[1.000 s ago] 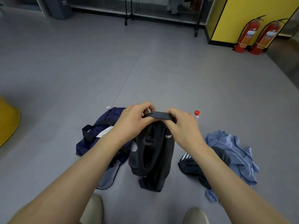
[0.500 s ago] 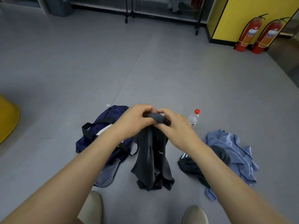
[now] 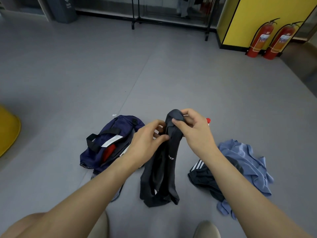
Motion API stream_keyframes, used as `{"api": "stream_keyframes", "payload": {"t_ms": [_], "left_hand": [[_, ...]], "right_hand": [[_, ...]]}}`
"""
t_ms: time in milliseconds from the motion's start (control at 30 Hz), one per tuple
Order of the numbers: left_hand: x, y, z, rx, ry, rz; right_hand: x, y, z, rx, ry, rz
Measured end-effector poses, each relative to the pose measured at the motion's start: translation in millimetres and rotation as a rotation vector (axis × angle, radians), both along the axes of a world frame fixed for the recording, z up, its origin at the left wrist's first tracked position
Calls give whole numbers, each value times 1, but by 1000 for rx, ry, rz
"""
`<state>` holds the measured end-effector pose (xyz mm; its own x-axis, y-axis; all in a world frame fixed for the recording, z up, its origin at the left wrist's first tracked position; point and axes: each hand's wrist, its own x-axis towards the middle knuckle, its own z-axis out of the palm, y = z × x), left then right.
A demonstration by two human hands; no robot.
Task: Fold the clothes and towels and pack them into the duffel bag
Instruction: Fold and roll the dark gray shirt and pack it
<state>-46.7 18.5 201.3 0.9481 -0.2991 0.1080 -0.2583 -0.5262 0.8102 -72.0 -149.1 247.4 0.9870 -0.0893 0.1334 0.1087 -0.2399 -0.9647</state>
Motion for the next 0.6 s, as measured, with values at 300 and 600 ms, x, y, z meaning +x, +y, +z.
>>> {"api": "stream_keyframes", "payload": {"t_ms": [300, 600], "left_hand": [[10, 3, 6, -35, -84, 84], [3, -7, 19, 24, -180, -19]], "right_hand": [[-4, -30, -11, -351, 8, -35], [-14, -33, -28, -853, 130, 123]]}}
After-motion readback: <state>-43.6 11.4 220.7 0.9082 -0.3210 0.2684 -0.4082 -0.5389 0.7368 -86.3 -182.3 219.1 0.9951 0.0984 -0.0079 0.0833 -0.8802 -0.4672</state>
